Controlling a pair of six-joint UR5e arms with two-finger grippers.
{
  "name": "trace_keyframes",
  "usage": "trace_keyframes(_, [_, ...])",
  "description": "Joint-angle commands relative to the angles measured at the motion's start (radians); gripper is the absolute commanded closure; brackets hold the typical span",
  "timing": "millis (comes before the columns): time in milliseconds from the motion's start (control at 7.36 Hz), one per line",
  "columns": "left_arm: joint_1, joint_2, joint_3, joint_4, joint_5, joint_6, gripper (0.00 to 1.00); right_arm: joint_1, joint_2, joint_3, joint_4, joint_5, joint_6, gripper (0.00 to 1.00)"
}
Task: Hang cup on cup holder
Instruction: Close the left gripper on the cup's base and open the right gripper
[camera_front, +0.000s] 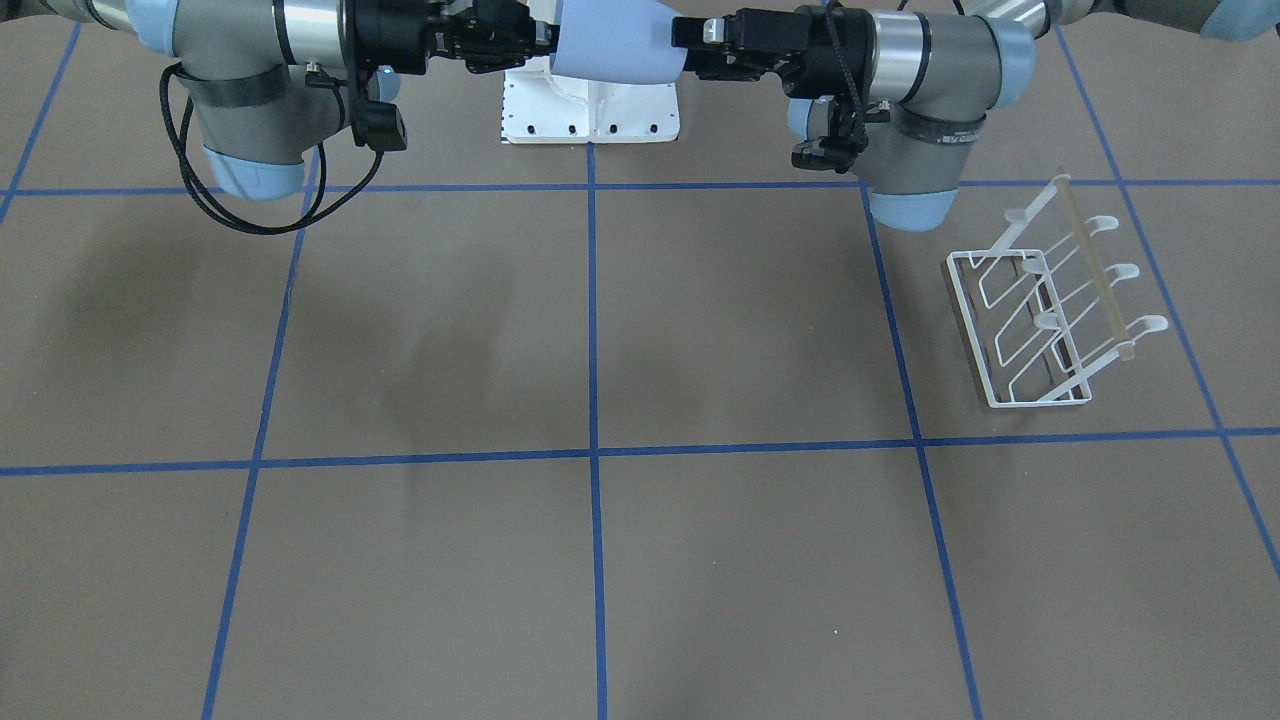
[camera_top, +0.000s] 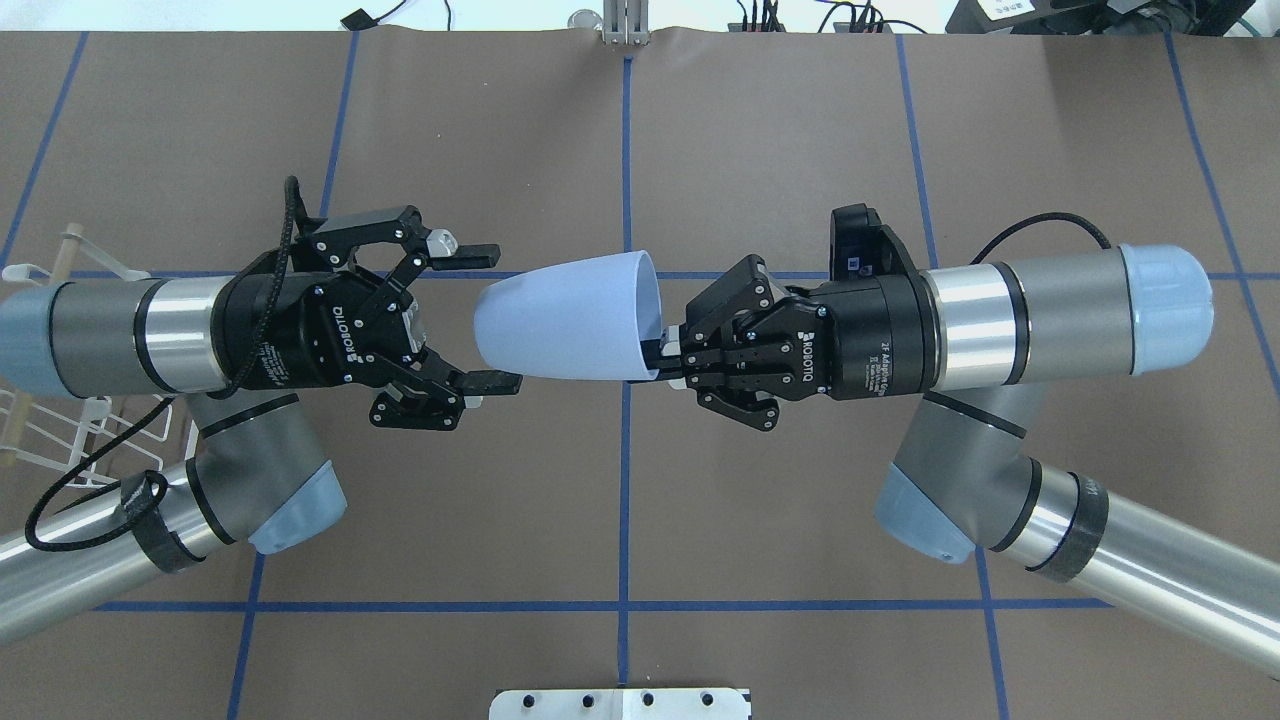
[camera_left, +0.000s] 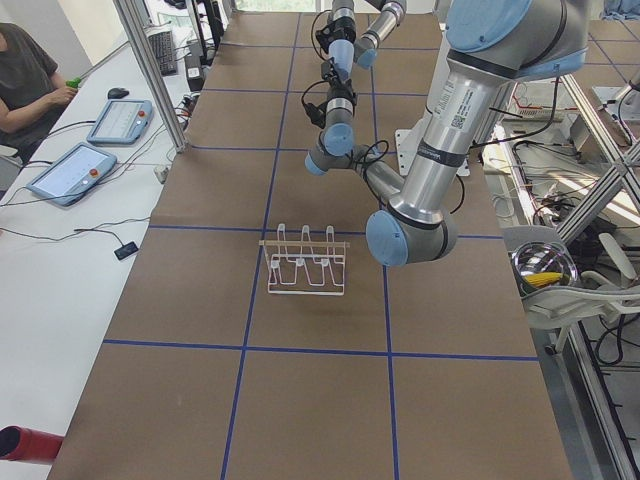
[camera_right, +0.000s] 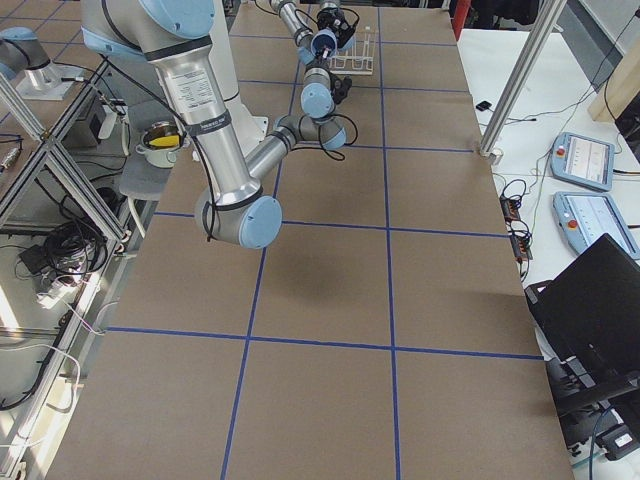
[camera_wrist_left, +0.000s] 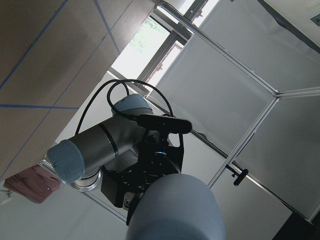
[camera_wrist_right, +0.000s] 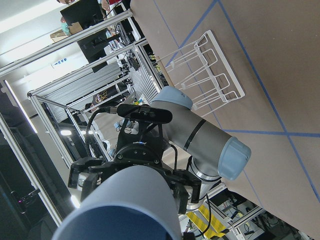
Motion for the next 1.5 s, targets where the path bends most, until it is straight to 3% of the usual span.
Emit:
trace_keyframes(0, [0.005,-0.001,-0.003,0.000,0.000,-0.009,0.02,-0.009,0.002,0.000,-0.001,-0.009,-0.001,1.00])
trace_keyframes(544, [0.006,0.002,-0.009,0.000,0.031,-0.029,0.03,-0.024,0.002,0.000,0.001,-0.009,-0.004,1.00])
trace_keyframes(680, [0.006,0.004,-0.009,0.000,0.031,-0.029,0.07,-0.024,0.002,0.000,0.002,-0.009,-0.004,1.00])
trace_keyframes(816, [0.006,0.004,-0.013,0.000,0.034,-0.030,0.24,-0.026,0.002,0.001,0.001,-0.009,-0.004,1.00])
trace_keyframes(951, [0.006,0.010,-0.019,0.002,0.034,-0.031,0.61,-0.026,0.002,0.001,0.001,-0.011,-0.004,1.00])
trace_keyframes(1087, [0.006,0.013,-0.020,-0.003,0.032,-0.031,1.00,-0.024,0.002,0.004,0.001,-0.019,-0.003,0.03])
trace_keyframes(1359, [0.006,0.037,-0.028,-0.007,0.032,-0.031,1.00,-0.007,-0.001,0.009,0.011,-0.043,-0.007,0.00])
